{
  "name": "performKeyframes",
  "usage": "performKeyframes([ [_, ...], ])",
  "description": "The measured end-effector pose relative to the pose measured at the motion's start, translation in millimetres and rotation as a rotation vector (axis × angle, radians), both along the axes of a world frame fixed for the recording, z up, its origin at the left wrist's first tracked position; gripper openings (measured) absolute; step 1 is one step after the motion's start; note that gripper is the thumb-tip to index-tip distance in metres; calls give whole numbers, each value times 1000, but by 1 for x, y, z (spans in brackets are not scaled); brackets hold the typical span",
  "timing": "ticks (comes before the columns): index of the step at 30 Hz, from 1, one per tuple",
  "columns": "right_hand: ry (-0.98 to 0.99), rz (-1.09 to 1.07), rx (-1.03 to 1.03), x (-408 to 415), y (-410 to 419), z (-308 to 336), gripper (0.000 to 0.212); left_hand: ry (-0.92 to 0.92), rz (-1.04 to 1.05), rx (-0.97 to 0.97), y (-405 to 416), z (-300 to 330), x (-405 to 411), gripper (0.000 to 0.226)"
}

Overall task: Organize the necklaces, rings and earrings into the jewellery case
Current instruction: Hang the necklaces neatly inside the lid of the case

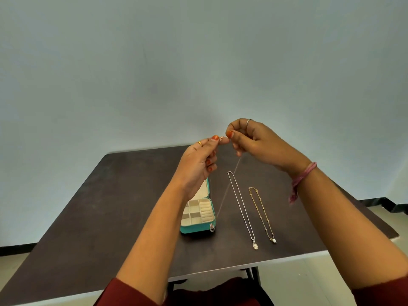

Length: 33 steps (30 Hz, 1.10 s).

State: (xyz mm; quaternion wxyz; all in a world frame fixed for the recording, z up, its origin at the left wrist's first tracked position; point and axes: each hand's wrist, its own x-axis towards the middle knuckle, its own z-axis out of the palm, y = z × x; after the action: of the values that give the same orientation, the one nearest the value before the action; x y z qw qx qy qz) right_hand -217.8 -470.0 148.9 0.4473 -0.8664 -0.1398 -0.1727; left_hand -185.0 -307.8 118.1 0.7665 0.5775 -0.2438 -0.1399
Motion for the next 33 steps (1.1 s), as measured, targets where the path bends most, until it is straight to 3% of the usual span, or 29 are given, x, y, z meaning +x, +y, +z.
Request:
performKeyframes([
  [8,0,95,403,-12,18,-17,11,7,0,-152,11,16,-12,23],
  [15,9,106,498,-20,34,-40,10,0,-14,-285,25,31,-13,23],
  [20,-44,40,396,-29,43,-53,13,10,16,-341,30,34,-12,23],
  [25,-70,-28,89,-46,53,-57,13,-13,77,-356,30,33,-10,22],
  [29,-91,-80,-90,-60,60,-42,14,-60,95,-286,29,29,-9,22],
  [33,-87,-117,-74,-67,61,-25,12,-145,98,-159,28,25,-9,24],
])
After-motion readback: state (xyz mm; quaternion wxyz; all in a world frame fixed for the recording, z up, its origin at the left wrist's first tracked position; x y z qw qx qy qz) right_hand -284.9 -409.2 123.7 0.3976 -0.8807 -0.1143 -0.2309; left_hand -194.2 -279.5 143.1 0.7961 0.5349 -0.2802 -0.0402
